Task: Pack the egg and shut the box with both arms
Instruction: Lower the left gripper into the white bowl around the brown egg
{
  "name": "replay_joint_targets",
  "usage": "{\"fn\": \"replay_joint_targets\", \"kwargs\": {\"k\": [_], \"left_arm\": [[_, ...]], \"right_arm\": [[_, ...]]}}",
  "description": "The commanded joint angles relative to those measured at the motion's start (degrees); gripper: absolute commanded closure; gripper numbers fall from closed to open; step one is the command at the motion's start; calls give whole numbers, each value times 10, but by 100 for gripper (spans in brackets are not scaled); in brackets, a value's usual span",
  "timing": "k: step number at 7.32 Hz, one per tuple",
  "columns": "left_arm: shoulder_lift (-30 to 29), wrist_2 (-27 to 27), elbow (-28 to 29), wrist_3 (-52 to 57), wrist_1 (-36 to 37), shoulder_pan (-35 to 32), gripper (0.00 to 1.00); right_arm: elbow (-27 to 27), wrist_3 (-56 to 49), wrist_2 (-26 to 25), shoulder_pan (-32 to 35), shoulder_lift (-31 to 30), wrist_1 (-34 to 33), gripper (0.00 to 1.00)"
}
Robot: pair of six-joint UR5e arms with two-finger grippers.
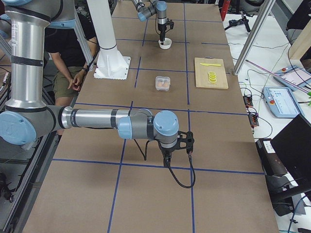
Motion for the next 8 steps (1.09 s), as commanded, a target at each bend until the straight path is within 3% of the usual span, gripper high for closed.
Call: {"fn": "replay_joint_targets", "kwargs": {"k": [1,5,8], "left_arm": [[0,0,3,1,0,2,18],[-11,-1,14,-1,-2,13,19],[-11,-1,15,-1,-1,13,26]], "right_arm": [[2,0,7,0,0,0,0],[5,0,7,0,1,0,0],[7,0,9,0,1,-3,0]]}}
